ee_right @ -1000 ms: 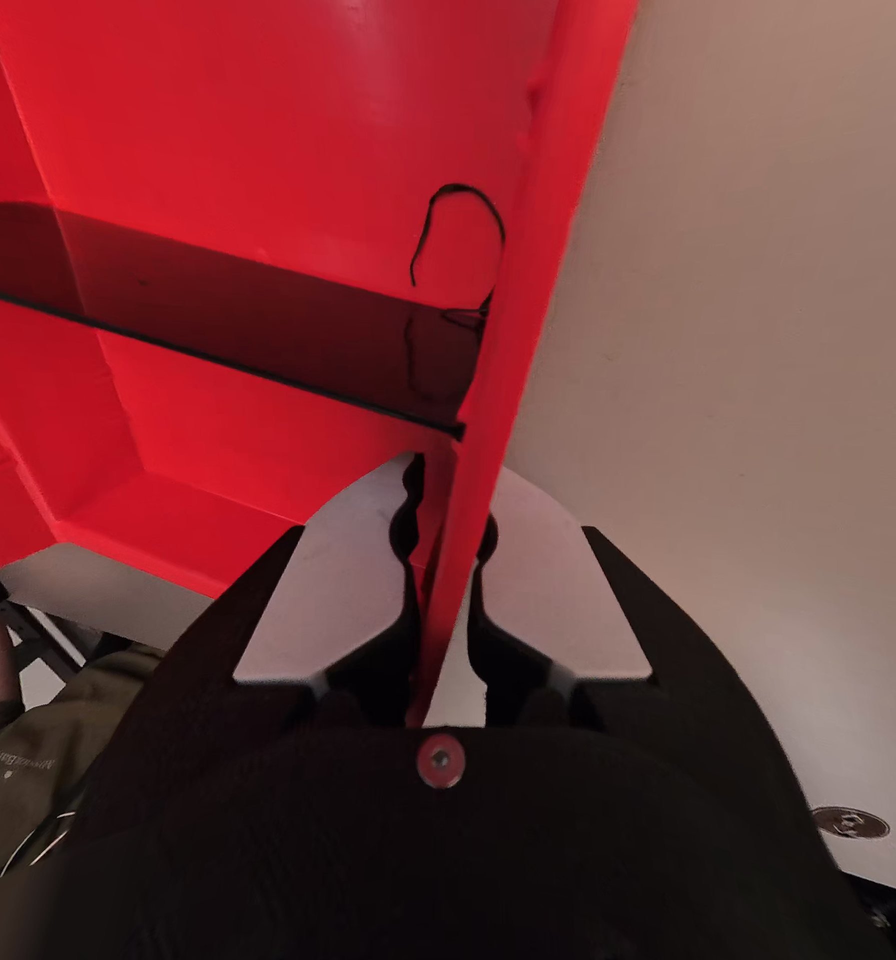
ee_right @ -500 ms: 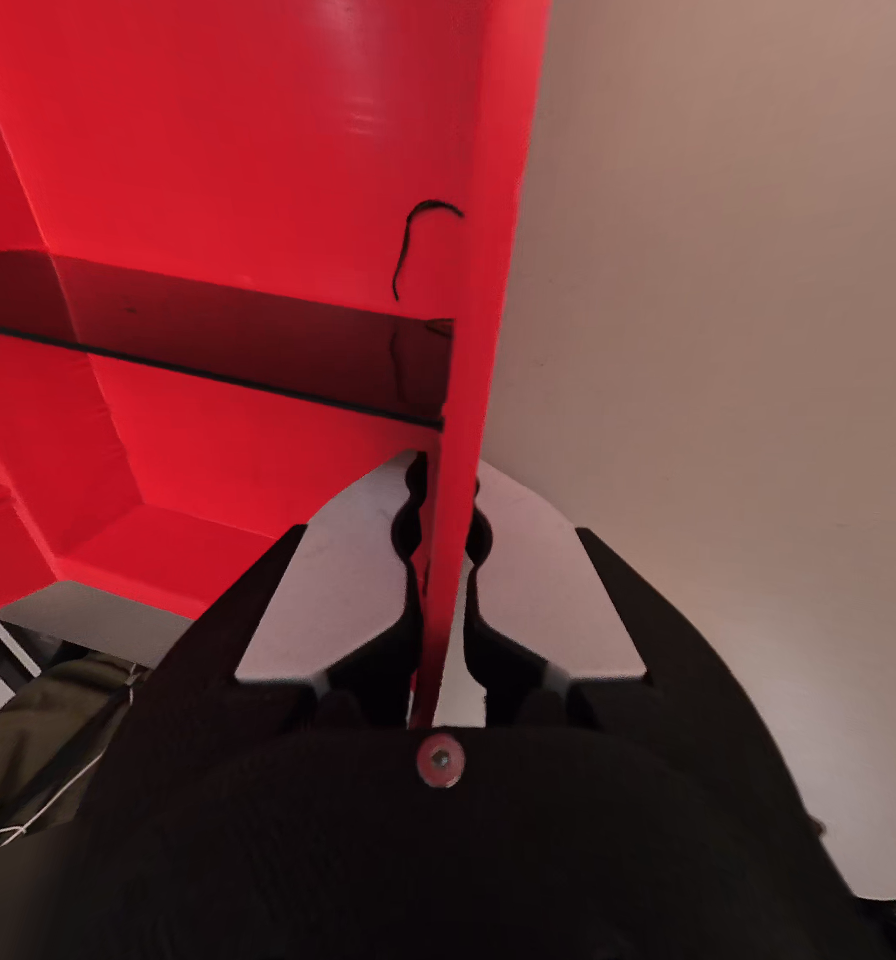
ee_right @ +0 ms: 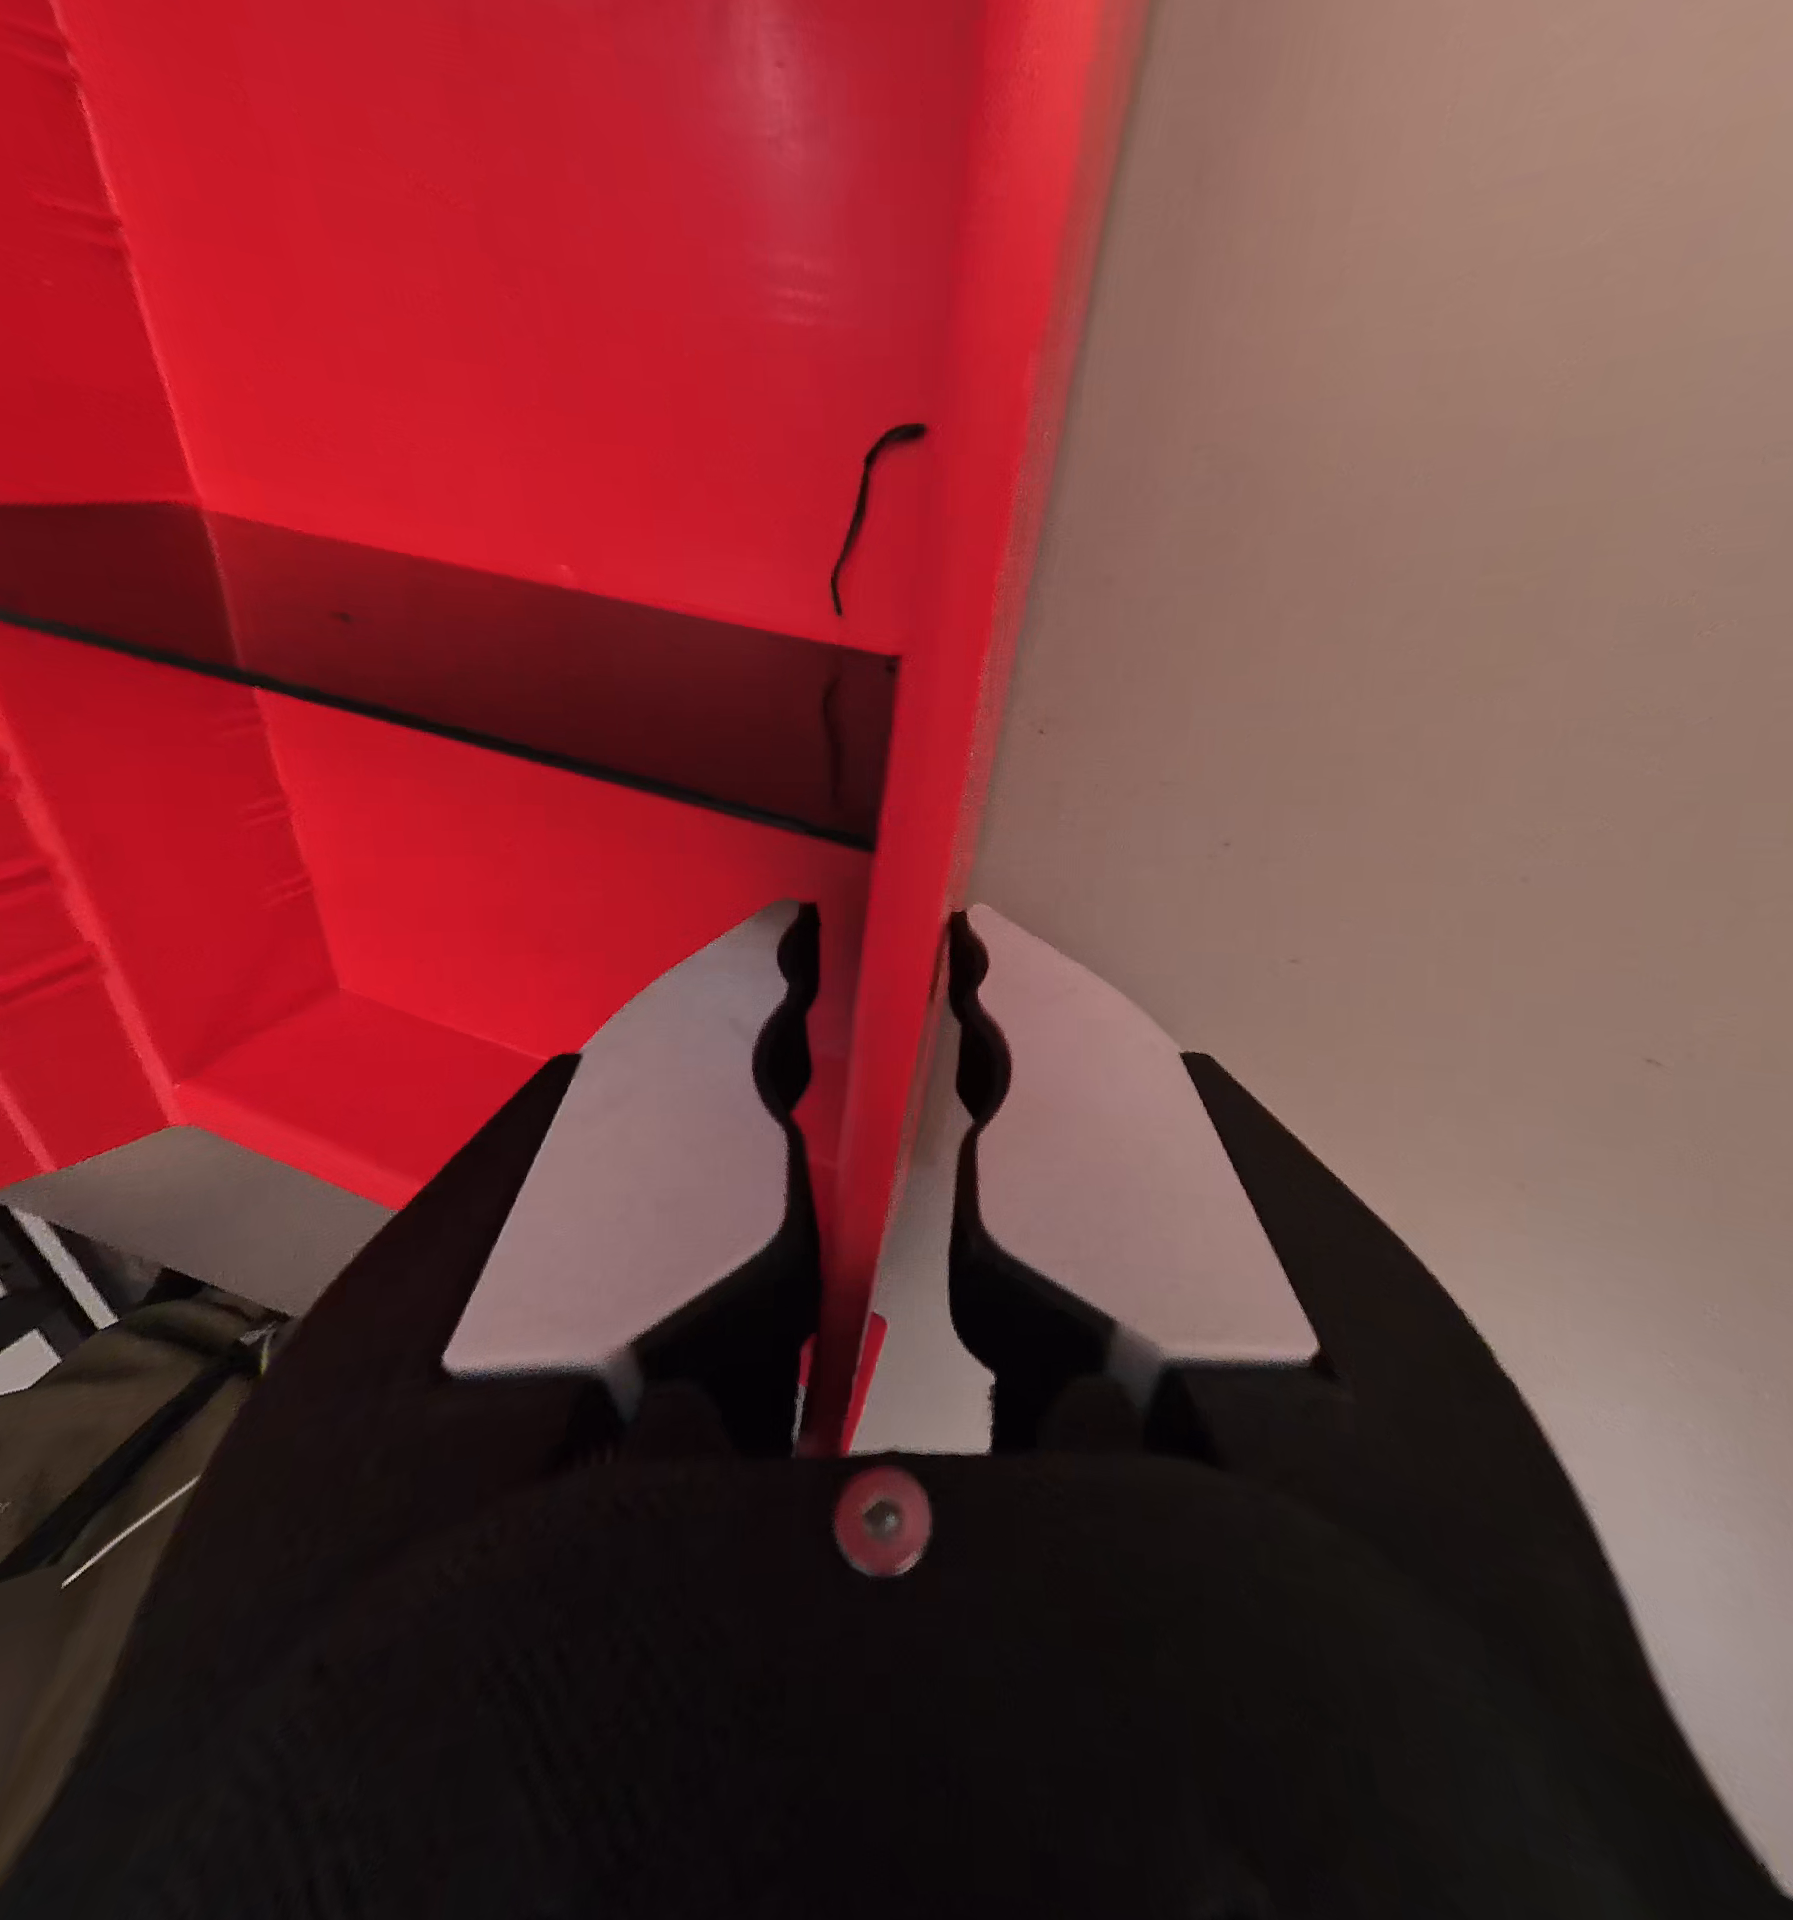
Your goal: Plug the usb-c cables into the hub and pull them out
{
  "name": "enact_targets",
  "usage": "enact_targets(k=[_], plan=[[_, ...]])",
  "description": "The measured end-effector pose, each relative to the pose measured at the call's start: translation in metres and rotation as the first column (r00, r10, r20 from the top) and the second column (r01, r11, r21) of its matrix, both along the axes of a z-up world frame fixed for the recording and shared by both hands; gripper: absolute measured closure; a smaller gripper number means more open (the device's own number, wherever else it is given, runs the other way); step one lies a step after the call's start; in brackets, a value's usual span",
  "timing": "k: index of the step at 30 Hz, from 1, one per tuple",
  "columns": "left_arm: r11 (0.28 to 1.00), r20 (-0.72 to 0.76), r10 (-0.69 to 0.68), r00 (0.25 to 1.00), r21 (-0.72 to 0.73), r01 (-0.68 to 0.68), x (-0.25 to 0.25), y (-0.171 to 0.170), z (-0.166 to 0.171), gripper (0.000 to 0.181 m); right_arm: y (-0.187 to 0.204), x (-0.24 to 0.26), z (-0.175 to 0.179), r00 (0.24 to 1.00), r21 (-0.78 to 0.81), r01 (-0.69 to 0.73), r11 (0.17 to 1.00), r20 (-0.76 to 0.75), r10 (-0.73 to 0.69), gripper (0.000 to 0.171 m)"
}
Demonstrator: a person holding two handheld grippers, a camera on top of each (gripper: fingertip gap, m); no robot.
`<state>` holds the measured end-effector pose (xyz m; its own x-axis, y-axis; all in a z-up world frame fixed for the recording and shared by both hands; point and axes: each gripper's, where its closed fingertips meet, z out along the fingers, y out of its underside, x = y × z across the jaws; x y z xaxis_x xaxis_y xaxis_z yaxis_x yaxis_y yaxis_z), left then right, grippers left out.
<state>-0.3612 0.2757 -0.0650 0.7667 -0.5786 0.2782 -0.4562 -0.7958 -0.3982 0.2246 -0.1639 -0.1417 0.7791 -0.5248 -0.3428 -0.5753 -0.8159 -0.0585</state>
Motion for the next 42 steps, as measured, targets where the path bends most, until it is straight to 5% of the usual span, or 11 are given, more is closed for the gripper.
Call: enact_targets(k=[6,10,13,16,19,23,37,42], plan=[[0.938,0.075,0.001,0.997,0.345,-0.027,0.007,0.021,0.063,0.171,0.001,-0.002,0.01,0.999,0.06,0.033,0.998,-0.025,-0.031,0.139],[0.741,0.117,-0.162,0.98,0.67,0.042,0.049,0.027,0.109,0.132,0.001,0.008,0.03,0.995,0.116,0.055,0.992,0.074,-0.064,0.139],[0.606,0.016,-0.262,0.965,0.781,0.152,0.087,0.03,0.099,0.13,0.007,0.017,0.052,0.98,0.19,0.067,0.979,0.171,-0.1,0.139],[0.555,-0.14,-0.295,0.945,0.78,0.288,0.116,0.033,0.071,0.131,0.013,0.023,0.072,0.96,0.256,0.048,0.966,0.254,-0.115,0.137],[0.593,-0.263,-0.361,0.895,0.675,0.438,0.13,0.028,0.035,0.124,0.014,0.027,0.08,0.942,0.268,0.011,0.963,0.319,-0.1,0.138],[0.555,-0.396,-0.4,0.826,0.613,0.562,0.134,0.031,0.013,0.126,0.016,0.029,0.082,0.937,0.28,0.004,0.96,0.335,-0.102,0.138],[0.464,-0.664,-0.437,0.606,0.411,0.785,0.146,0.028,-0.004,0.138,0.024,0.033,0.099,0.898,0.311,-0.054,0.949,0.431,-0.091,0.144],[0.43,-0.678,-0.376,0.631,0.476,0.767,0.15,0.026,0.02,0.152,0.023,0.032,0.096,0.89,0.274,-0.079,0.958,0.452,-0.056,0.144]])
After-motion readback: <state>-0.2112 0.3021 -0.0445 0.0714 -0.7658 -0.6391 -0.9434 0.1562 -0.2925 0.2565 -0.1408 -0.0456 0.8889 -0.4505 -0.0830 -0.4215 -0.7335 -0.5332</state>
